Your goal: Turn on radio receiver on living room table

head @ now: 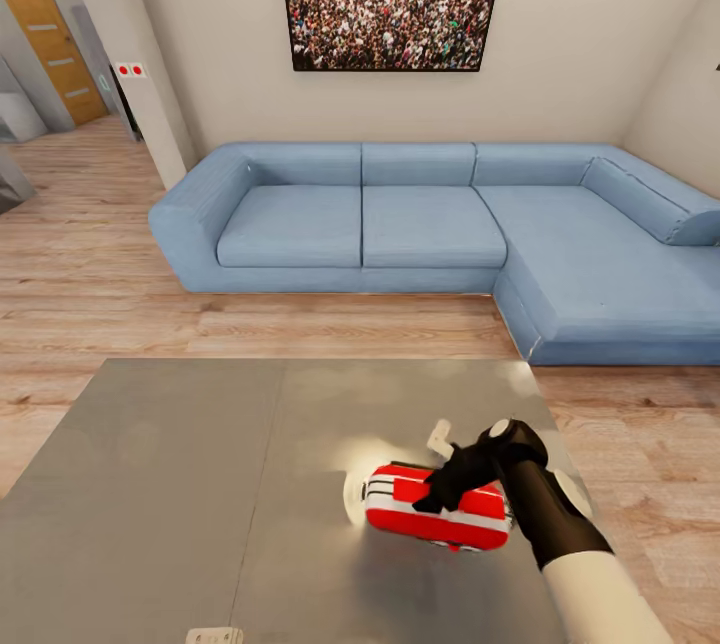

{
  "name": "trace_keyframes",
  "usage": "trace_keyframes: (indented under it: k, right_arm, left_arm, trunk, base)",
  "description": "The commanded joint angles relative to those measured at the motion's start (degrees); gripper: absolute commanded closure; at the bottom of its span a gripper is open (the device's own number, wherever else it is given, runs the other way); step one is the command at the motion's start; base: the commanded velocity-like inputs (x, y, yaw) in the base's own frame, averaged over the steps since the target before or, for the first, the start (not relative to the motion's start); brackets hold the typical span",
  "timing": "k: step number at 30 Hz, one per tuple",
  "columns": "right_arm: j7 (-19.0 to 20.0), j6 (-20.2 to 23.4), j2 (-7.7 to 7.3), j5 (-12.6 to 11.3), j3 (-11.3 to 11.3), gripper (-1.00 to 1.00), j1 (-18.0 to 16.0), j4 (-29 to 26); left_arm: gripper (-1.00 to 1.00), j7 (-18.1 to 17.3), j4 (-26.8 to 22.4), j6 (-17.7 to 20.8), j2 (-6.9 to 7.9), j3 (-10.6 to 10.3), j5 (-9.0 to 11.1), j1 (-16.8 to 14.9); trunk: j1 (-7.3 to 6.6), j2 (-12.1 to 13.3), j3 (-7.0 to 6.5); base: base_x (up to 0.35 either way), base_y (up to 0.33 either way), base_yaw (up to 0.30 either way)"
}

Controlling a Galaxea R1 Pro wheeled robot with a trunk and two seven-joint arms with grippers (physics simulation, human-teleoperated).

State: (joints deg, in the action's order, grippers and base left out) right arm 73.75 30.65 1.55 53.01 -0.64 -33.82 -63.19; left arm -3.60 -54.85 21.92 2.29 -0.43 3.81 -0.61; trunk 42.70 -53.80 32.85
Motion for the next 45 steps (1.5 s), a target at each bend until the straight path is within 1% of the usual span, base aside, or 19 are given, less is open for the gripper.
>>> trace_keyframes:
  k: [1,4,6,7,8,10,11,12,14,16,18,22,23,26,31,33,36,40,45]
  right_arm:
    - [0.6,0.5,-0.08,-0.2,-0.8,1.0,0.0,0.0]
    - [2.7,3.0,-0.73,-0.5,-4.6,1.0,0.0,-0.3]
    - [3.4,5.3,-1.1,-1.7,-6.5,1.0,0.0,-0.6]
    - [3.5,5.9,-1.21,-2.2,-6.8,1.0,0.0,-0.6]
    - [3.7,7.0,-1.5,-3.5,-7.2,1.0,0.0,-0.7]
    - [3.8,9.6,-2.92,-7.7,-7.7,1.0,0.0,-1.3]
    - [3.9,10.3,-3.28,-8.7,-7.7,1.0,0.0,-1.6]
    - [3.9,12.1,-4.01,-11.0,-7.8,1.0,0.0,-2.6]
    - [3.9,14.0,-4.61,-12.9,-7.9,1.0,-0.2,-3.7]
    - [3.9,17.9,-5.38,-15.3,-7.9,1.0,-1.2,-5.0]
    - [3.8,21.7,-5.81,-16.5,-7.9,1.0,-2.7,-5.6]
    - [3.8,24.9,-6.03,-16.9,-7.9,1.0,-3.8,-5.9]
    - [3.8,26.7,-6.03,-16.9,-7.9,1.0,-4.4,-5.9]
    - [3.7,29.3,-5.73,-16.9,-7.8,1.0,-5.3,-5.9]
    - [3.4,29.3,-4.72,-16.6,-7.6,1.0,-6.2,-5.5]
    - [3.3,29.3,-3.27,-16.4,-7.5,1.0,-6.6,-5.6]
    - [2.6,29.3,-2.01,-15.8,-7.5,1.0,-7.2,-5.7]
    - [1.8,29.3,-1.03,-14.7,-7.4,1.0,-8.6,-5.5]
    - [1.4,29.3,0.17,-14.2,-7.3,1.0,-9.3,-5.6]
  left_arm:
    - [-1.0,0.0,0.0,0.0,0.0,0.0,0.0,0.0]
    - [-1.0,0.0,0.0,0.0,-0.04,0.0,0.0,0.0]
    - [-1.0,0.0,0.0,0.0,-0.07,0.0,0.1,0.0]
    - [-1.0,0.0,0.0,0.0,-0.07,0.0,0.1,0.0]
    - [-1.0,0.0,0.0,0.0,-0.08,0.0,0.1,0.0]
    - [-1.0,0.0,-0.1,0.0,-0.08,0.0,0.2,0.0]
    - [-1.0,0.0,0.0,0.1,-0.09,0.0,0.2,0.0]
    - [-1.0,0.0,-0.1,0.1,-0.09,0.0,0.2,0.0]
    - [-1.0,0.0,-0.1,0.1,-0.09,0.0,0.2,0.0]
    - [-1.0,0.0,-0.1,0.1,-0.09,0.0,0.2,0.0]
    - [-1.0,0.0,-0.1,0.1,-0.09,0.0,0.2,0.0]
    - [-1.0,0.0,-0.1,0.1,-0.09,0.0,0.2,0.0]
    - [-1.0,0.0,-0.1,0.1,-0.09,0.0,0.2,0.0]
    - [-1.0,0.0,-0.1,0.0,-0.09,0.0,0.2,0.0]
    - [-1.0,0.0,-0.1,0.1,-0.09,0.0,0.3,0.0]
    - [-1.0,0.0,-0.1,0.1,-0.09,0.0,0.3,0.0]
    - [-1.0,0.0,-0.1,0.0,-0.09,0.0,0.3,0.0]
    - [-1.0,0.0,-0.1,0.0,-0.09,0.0,0.3,0.0]
    - [-1.0,0.0,-0.1,0.0,-0.09,0.0,0.3,0.0]
  trunk:
    - [0.0,0.0,0.0]
    - [0.0,0.0,0.0]
    - [0.0,0.0,0.0]
    - [0.0,0.0,0.0]
    - [0.0,0.0,0.0]
    - [0.0,0.0,0.0]
    - [0.0,0.0,0.0]
    - [0.0,0.0,0.0]
    - [0.0,0.0,0.0]
    - [0.0,0.0,0.0]
    - [0.0,0.0,0.0]
    - [0.0,0.0,0.0]
    - [0.0,0.0,0.0]
    - [0.0,0.0,0.0]
    - [0.0,0.0,0.0]
    - [0.0,0.0,0.0]
    - [0.0,0.0,0.0]
    - [0.0,0.0,0.0]
    - [0.0,0.0,0.0]
  base:
    - [0.0,0.0,0.0]
    - [0.0,0.0,0.0]
    - [0.0,0.0,0.0]
    - [0.0,0.0,0.0]
    - [0.0,0.0,0.0]
    - [0.0,0.0,0.0]
    - [0.0,0.0,0.0]
    - [0.0,0.0,0.0]
    - [0.0,0.0,0.0]
    - [0.0,0.0,0.0]
    - [0.0,0.0,0.0]
    - [0.0,0.0,0.0]
    - [0.0,0.0,0.0]
    - [0.0,0.0,0.0]
    - [0.0,0.0,0.0]
    - [0.0,0.0,0.0]
    - [0.0,0.0,0.0]
    - [0.0,0.0,0.0]
    - [0.0,0.0,0.0]
